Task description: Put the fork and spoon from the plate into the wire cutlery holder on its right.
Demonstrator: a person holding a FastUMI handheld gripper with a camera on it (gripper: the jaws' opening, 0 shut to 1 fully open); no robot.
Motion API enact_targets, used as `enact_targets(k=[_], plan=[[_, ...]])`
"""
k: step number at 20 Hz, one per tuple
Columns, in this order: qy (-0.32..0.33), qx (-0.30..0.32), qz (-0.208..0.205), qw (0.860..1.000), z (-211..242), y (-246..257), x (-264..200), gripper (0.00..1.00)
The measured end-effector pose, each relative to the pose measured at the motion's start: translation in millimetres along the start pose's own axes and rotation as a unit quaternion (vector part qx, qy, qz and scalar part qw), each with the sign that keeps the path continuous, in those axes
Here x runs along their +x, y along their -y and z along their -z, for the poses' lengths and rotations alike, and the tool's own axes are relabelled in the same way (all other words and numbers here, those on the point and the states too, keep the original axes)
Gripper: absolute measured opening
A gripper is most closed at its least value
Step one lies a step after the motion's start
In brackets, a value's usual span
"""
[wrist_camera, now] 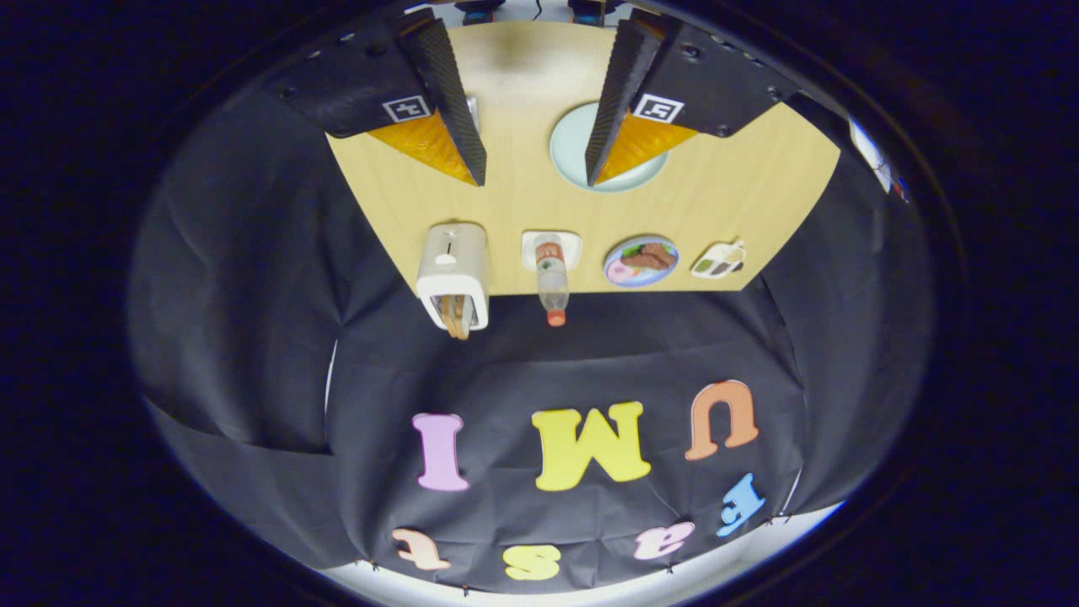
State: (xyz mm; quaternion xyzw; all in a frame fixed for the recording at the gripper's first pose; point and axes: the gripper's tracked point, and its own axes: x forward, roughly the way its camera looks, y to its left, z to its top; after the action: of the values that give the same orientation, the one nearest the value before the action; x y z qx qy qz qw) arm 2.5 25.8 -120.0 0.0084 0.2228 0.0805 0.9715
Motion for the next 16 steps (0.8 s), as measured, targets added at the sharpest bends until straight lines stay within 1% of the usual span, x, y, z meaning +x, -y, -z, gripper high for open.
enact_targets(k=[1,2,6,9,11,13,15,16], plan=[[0.017,-0.001,0.002,1.000,-12.8,-6.1,-8.0,0.74],[0.035,-0.001,-0.002,0.999,-23.8,-12.8,-16.7,0.82],[0.099,-0.020,-0.013,0.995,-65.8,-39.8,-51.4,0.95],[0.151,-0.027,-0.013,0.988,-95.7,-53.9,-78.0,0.95],[0.192,-0.024,0.008,0.981,-117.8,-51.4,-94.4,0.95],[0.225,-0.024,0.009,0.974,-134.2,-57.0,-112.8,0.95],[0.247,-0.025,0.003,0.969,-144.6,-62.2,-129.8,0.95],[0.250,-0.025,0.012,0.968,-146.9,-56.7,-131.3,0.95]])
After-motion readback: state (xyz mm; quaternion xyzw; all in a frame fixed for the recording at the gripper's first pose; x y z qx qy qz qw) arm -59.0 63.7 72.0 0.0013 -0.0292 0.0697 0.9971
